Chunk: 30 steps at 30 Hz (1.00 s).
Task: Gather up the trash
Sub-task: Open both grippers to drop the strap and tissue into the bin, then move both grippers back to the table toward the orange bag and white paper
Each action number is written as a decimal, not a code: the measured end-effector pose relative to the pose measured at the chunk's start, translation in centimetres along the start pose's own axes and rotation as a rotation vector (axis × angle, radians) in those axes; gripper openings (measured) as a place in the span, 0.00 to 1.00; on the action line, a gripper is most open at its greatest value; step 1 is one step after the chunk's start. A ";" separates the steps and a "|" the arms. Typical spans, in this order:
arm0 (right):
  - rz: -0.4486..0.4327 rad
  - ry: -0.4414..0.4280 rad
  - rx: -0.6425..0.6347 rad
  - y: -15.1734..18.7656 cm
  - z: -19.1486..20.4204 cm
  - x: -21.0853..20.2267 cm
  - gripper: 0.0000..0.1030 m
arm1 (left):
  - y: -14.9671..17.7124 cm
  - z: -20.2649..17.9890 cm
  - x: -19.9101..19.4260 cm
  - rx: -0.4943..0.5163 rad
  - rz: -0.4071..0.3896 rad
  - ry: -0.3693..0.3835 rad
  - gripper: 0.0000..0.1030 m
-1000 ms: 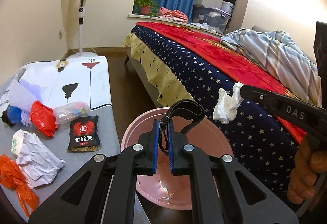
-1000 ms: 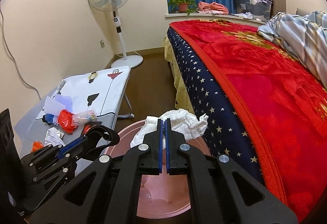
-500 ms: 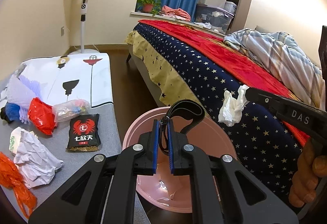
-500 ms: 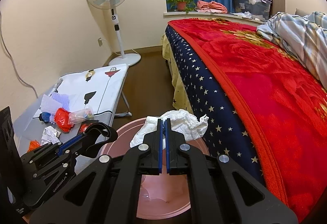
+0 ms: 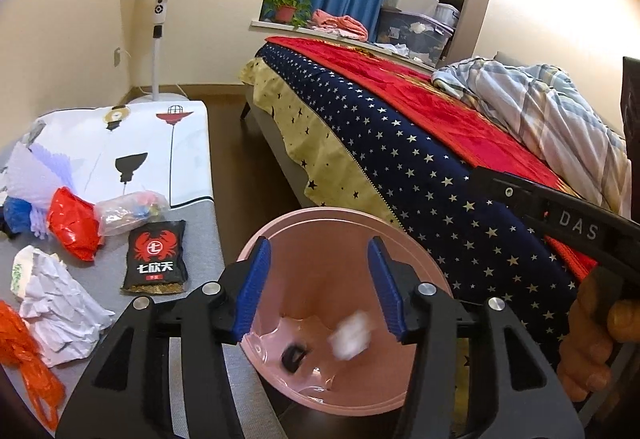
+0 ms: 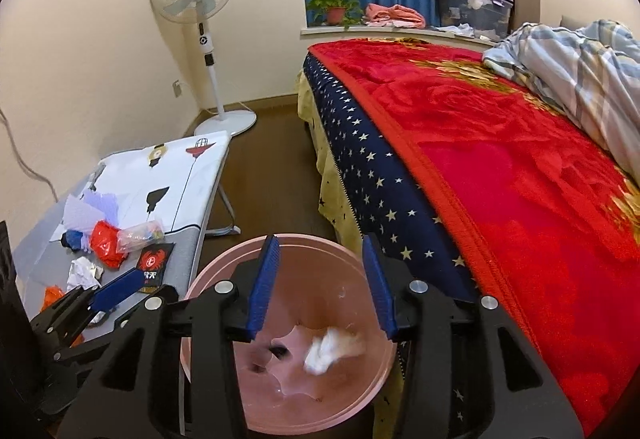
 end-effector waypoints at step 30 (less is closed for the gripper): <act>-0.028 -0.400 -0.128 6.2 18.8 1.0 0.42 | 3.9 18.2 -13.7 -0.181 -0.105 -0.441 0.63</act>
Point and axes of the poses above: each gripper's, at about its wrist camera, not at the fingertips, and x roughly the way its jaws point, z to its left, y to its underside, the point moved 2 cm from there along x, roughly the way its jaws point, and after that the axes turned 3 degrees about -z, right-handed, at the moved point
